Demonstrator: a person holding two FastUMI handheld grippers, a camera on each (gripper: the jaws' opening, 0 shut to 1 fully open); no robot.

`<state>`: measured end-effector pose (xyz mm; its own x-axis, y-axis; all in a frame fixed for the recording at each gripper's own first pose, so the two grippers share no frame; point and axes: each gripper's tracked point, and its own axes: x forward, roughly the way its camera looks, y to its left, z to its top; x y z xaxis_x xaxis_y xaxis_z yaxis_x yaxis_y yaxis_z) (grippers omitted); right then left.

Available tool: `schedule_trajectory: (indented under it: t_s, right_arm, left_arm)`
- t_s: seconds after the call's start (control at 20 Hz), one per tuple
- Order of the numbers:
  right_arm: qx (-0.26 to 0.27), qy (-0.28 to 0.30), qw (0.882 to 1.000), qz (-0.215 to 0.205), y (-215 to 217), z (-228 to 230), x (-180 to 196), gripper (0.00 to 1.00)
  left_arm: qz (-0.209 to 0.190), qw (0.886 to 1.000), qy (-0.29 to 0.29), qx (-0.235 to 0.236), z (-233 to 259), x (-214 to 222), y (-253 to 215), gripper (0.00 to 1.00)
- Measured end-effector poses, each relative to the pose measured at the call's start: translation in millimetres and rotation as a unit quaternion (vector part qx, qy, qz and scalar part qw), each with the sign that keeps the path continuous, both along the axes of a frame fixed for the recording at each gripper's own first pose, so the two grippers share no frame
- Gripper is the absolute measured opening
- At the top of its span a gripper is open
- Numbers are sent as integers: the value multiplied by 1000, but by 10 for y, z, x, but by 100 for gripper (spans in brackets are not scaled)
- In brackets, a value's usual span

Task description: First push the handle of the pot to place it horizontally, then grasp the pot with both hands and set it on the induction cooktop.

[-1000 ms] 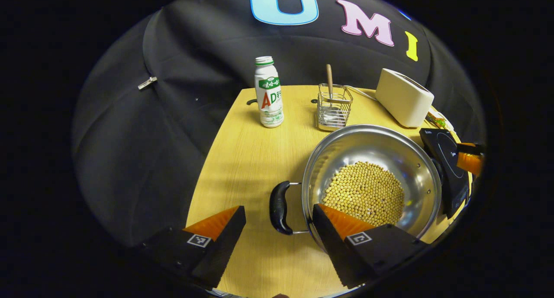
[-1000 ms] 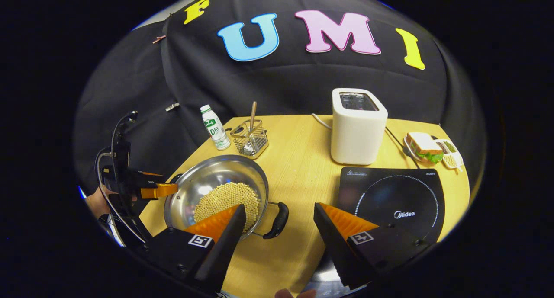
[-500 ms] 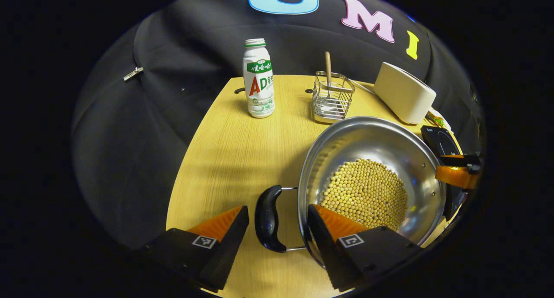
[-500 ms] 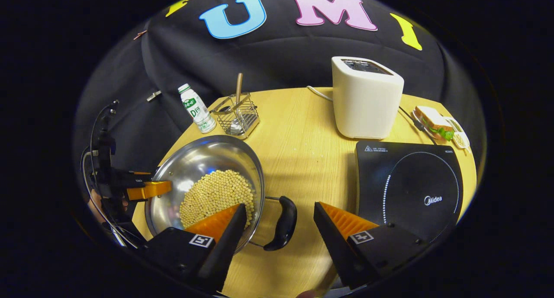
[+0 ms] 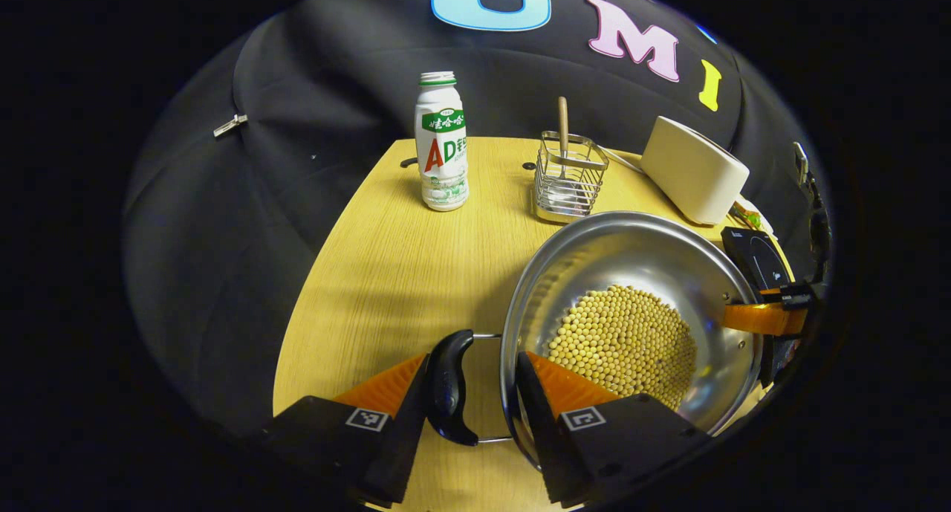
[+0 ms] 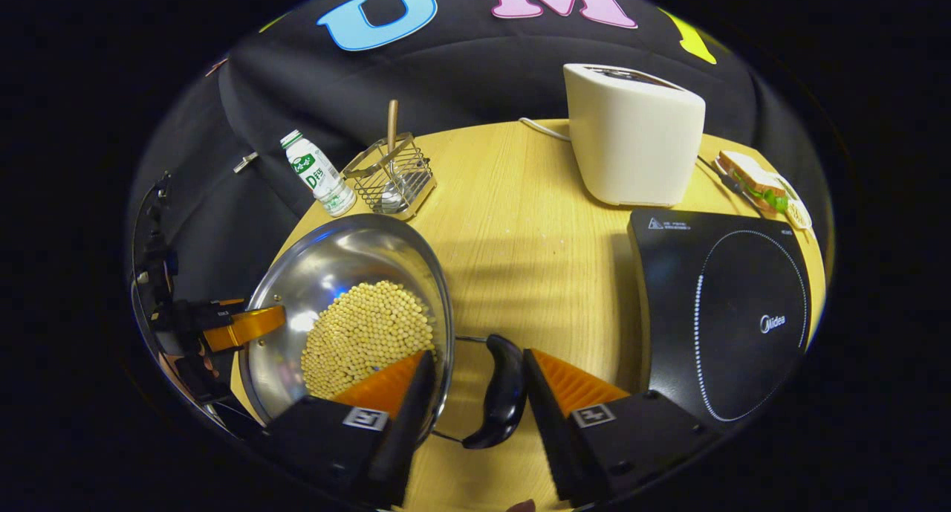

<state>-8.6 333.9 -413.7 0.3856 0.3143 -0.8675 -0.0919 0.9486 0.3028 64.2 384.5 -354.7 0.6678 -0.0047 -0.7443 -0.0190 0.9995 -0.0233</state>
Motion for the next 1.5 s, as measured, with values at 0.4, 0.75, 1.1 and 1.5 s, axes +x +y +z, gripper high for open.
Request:
schedule_trajectory:
  t_s: [0.4, 0.75, 1.1, 1.5]
  right_arm:
    - [-17, 15, 1000, -18, -59, -12, 19, 52]
    - [-20, 15, 1000, 11, -182, 306, -81, 52]
    - [-1, 22, 1000, 5, -709, 746, -167, 52]
    - [-21, 21, 999, -24, -1718, 960, -204, 52]
  left_arm:
    - [11, 1000, 9, -9, 10, -65, -39, 61]
    - [35, 999, 7, -14, 278, -333, -187, 59]
    - [26, 1000, 5, 6, 839, -498, -717, 59]
    - [-4, 1000, 18, -22, 981, -408, -1656, 59]
